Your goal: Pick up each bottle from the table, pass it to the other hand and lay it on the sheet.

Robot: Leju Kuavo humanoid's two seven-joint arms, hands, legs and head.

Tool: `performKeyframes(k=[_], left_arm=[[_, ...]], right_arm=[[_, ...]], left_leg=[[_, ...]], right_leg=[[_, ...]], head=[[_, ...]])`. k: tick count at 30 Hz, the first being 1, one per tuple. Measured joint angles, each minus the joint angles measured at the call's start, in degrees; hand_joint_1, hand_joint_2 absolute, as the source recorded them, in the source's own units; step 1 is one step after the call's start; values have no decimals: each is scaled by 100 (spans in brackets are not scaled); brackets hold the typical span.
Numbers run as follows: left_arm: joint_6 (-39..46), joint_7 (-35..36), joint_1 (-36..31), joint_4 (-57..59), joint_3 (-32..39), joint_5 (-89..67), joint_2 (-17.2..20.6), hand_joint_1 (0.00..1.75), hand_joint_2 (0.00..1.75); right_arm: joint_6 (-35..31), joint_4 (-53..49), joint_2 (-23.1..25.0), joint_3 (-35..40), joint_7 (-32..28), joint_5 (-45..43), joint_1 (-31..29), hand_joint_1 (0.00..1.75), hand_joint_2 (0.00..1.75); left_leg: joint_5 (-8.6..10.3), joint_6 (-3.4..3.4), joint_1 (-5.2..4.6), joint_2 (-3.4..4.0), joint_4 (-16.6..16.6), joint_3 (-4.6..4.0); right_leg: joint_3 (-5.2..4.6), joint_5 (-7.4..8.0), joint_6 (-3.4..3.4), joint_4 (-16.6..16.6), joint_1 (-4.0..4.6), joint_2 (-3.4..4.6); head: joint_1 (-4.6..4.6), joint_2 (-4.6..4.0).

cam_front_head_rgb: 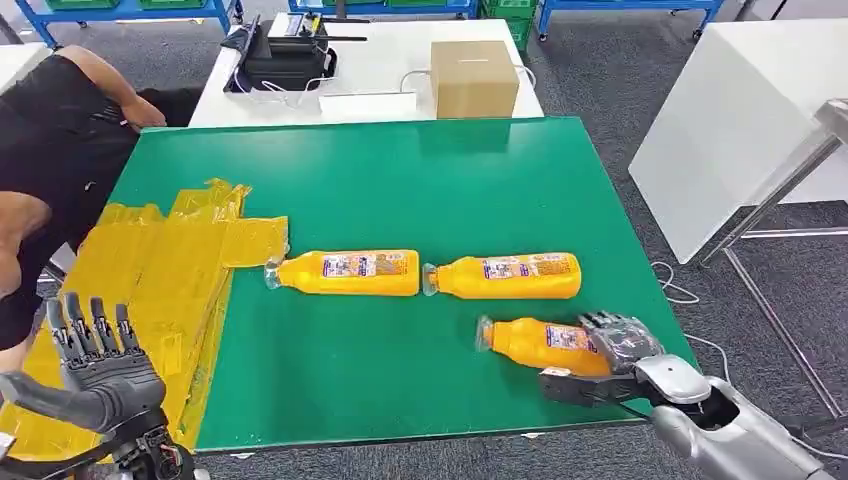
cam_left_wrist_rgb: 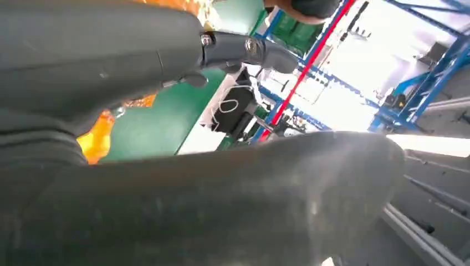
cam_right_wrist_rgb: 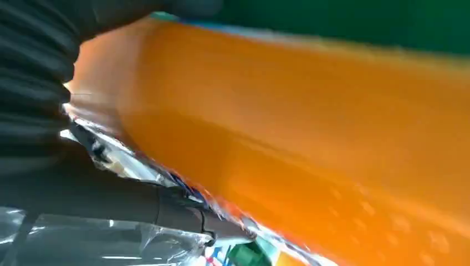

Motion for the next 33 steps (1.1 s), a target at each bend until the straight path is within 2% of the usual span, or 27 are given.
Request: performKeyframes(k=[4,7,8,9,14,15,18,25,29,30,33], left_arm=[[11,7,-43,9,-57,0,24,0,0],[13,7,-72,24,-65,0,35,0,0],[11,7,-77,28,-65,0,37,0,0],[13,4,-80,31,-70,0,42,0,0],[11,2,-103,37,-79,0,70,0,0],[9,-6,-101,37,-79,0,74,0,0],[-2,-26,-96,37,-72,11,90,0,0],[-4,-28,-87,37,-68,20,116,0,0],[-37,-46,-87,37,-63,17,125,0,0],[-61,-46,-87,37,-61,17,127,0,175],[-204,23,-86,37,-63,50,131,0,175]], right_arm=[[6,220,198,-39,-105,161,-34,0,175],[13,330,290,-44,-144,227,-65,0,175],[13,354,308,-44,-146,229,-77,37,175],[15,376,325,-44,-148,236,-83,175,175],[4,527,476,-136,-278,-222,-136,175,175],[-85,563,552,-227,-330,-497,-136,175,175],[-190,686,750,-453,-385,-1017,-132,175,175],[-244,802,1007,-645,-450,-1187,-141,175,175],[-420,804,1055,-710,-638,-1806,-148,175,175],[-474,785,1073,-730,-710,-2010,-144,175,175],[-615,656,1160,-797,-938,-2569,-112,175,175]], left_leg=[[-9,-7,20,8,-2,22],[-25,-22,39,8,-5,46],[-25,-22,42,9,-5,47],[-23,-21,45,12,-5,49],[-27,-21,59,28,-5,73],[-25,-21,60,32,-5,71],[-18,-18,54,47,-5,66],[-5,-11,59,32,-5,50],[-5,-11,60,33,-5,36],[-6,-11,59,32,-5,36],[-4,-11,58,31,-5,20]], right_leg=[[-17,-2,-4,-25,23,12],[5,-13,-18,-42,38,18],[6,-10,-21,-44,42,20],[10,-1,-20,-50,45,22],[56,8,-25,-67,57,34],[101,12,-25,-67,58,38],[92,29,-12,-67,51,55],[80,28,-11,-65,54,46],[70,28,-10,-65,55,47],[70,28,-10,-65,54,46],[58,29,-10,-65,53,46]], head=[[2,0],[2,0],[2,0],[4,0],[4,0],[6,0],[2,0],[0,0],[0,0],[4,0],[2,0]])
